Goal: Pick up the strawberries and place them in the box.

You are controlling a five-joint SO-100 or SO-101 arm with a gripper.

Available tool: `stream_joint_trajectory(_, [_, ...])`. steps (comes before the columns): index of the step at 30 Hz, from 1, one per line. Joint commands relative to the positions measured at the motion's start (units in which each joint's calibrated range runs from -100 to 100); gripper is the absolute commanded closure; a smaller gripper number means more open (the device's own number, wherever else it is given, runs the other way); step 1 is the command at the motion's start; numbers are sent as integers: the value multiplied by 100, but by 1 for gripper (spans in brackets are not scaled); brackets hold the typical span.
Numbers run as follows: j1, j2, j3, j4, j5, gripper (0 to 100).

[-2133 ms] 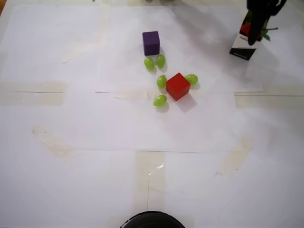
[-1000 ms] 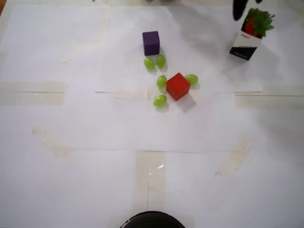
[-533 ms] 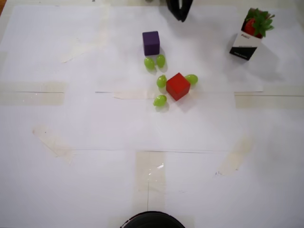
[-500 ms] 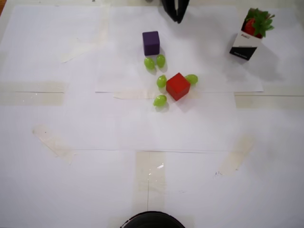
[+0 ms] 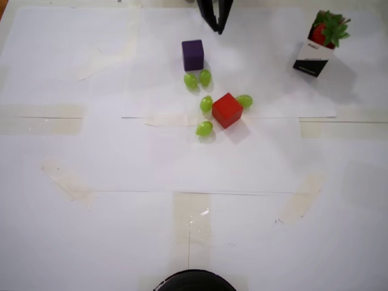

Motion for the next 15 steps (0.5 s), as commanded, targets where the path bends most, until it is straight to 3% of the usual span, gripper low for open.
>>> stream_joint_trajectory(1, [256, -750, 403, -21, -225, 100])
stream_joint_trajectory(6, [675, -759, 485, -200, -132, 100])
stream_joint_trajectory(15, [498, -759, 1240, 175, -195, 100])
